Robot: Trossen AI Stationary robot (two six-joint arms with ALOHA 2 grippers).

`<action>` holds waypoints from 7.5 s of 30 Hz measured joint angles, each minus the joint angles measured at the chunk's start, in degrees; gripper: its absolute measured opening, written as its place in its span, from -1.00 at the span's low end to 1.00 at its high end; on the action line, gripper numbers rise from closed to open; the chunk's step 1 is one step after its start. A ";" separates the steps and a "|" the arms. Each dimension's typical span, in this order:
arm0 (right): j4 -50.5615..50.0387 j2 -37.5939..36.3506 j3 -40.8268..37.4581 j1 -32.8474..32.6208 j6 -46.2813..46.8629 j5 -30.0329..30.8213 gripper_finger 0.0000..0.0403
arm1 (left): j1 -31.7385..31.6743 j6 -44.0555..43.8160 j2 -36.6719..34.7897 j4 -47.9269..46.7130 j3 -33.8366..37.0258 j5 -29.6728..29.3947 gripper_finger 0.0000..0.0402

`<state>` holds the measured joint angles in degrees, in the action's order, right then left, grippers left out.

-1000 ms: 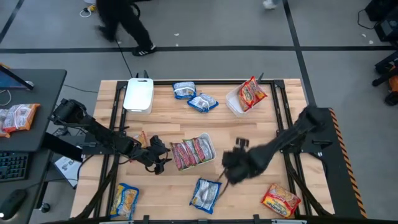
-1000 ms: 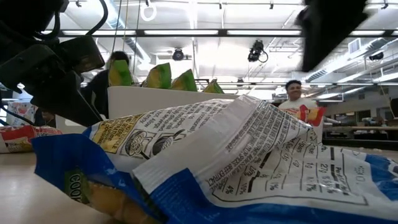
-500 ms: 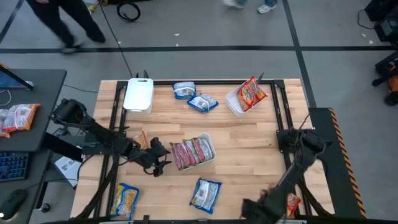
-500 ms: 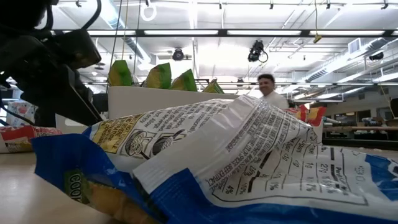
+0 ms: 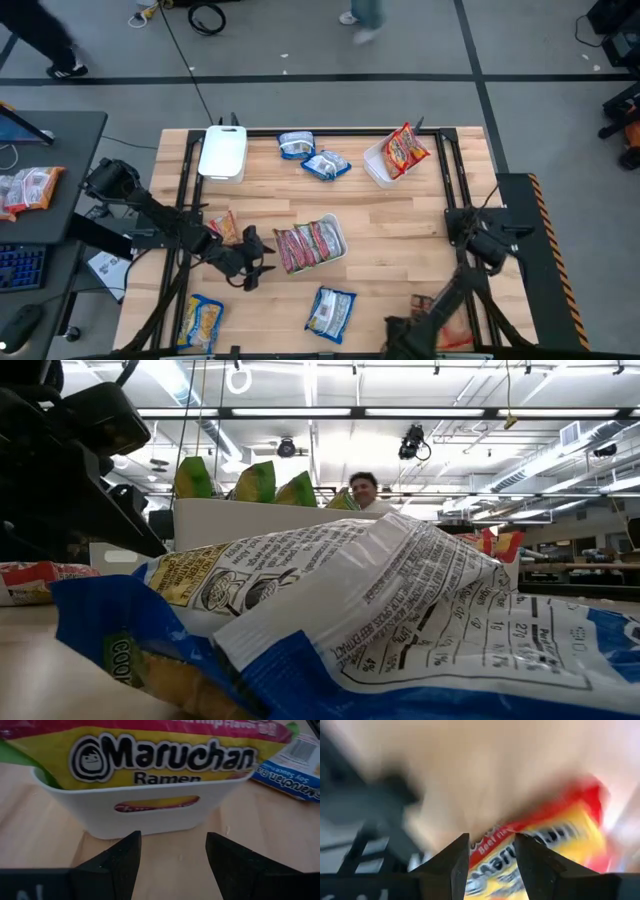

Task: Sort Maruchan noodles
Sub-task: Put the orange noodle pack into the top right white bin

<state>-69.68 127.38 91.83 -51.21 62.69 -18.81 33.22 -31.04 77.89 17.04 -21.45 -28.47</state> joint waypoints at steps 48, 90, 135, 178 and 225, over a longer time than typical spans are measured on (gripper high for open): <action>17.86 -42.30 -43.98 37.14 -40.49 -1.77 0.27 | 2.86 -8.85 0.00 0.09 0.00 -1.83 0.13; 17.89 -56.66 -37.88 43.49 -45.71 27.63 -0.98 | 1.56 -7.22 0.00 -0.63 0.00 -5.38 0.13; 43.67 -64.83 -44.85 66.98 -21.72 55.10 -0.98 | 1.78 -6.64 0.00 -1.55 0.00 -1.44 0.13; 31.43 -52.22 -44.96 70.20 -37.44 48.32 -0.98 | 1.78 -8.84 0.00 -3.44 0.00 -1.22 0.13; 39.28 -37.90 -44.75 86.23 -42.58 23.45 -0.93 | -4.67 -8.70 0.00 -3.49 0.00 5.68 0.13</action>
<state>-30.40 89.48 47.08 35.03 20.11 4.64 28.56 -39.75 77.89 13.55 -21.45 -22.79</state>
